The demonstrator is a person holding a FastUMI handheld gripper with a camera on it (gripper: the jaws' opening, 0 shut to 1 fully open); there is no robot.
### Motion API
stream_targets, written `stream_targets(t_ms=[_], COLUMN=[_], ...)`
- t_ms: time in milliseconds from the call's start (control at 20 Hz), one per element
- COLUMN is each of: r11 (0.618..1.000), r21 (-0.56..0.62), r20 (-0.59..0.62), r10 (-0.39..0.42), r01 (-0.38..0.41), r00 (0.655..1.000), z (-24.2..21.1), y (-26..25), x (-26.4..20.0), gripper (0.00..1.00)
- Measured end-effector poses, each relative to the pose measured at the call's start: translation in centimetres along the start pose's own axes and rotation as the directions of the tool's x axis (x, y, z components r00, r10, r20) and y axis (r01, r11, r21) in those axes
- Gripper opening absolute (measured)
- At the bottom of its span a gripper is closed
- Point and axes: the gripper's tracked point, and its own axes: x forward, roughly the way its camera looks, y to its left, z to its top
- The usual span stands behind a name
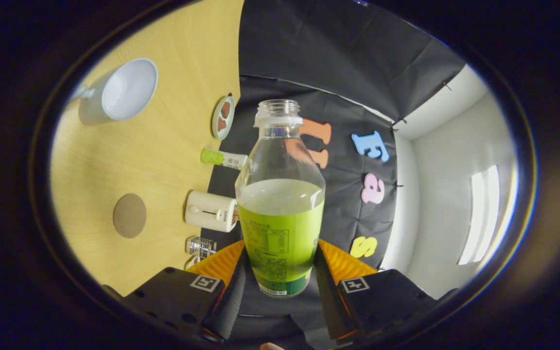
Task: Take the bottle from table, then pour the juice into the cup, finally place the bottle on the coaster
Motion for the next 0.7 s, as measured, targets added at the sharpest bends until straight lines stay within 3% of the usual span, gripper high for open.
stream_targets(t_ms=[200, 350, 550, 700], r11=[0.978, 0.918, 0.806, 0.671], r21=[0.198, 0.384, 0.582, 0.733], r20=[-0.024, -0.029, -0.027, -0.015], r10=[0.067, 0.116, 0.151, 0.177], r01=[-0.061, -0.096, -0.107, -0.110], r00=[0.997, 0.993, 0.988, 0.984], z=[-0.6, -1.0, -1.9, -3.0], y=[1.5, 2.2, 2.0, 2.2], x=[-0.3, -0.8, -1.5, -1.5], gripper=[0.76, 0.76, 0.76, 0.76])
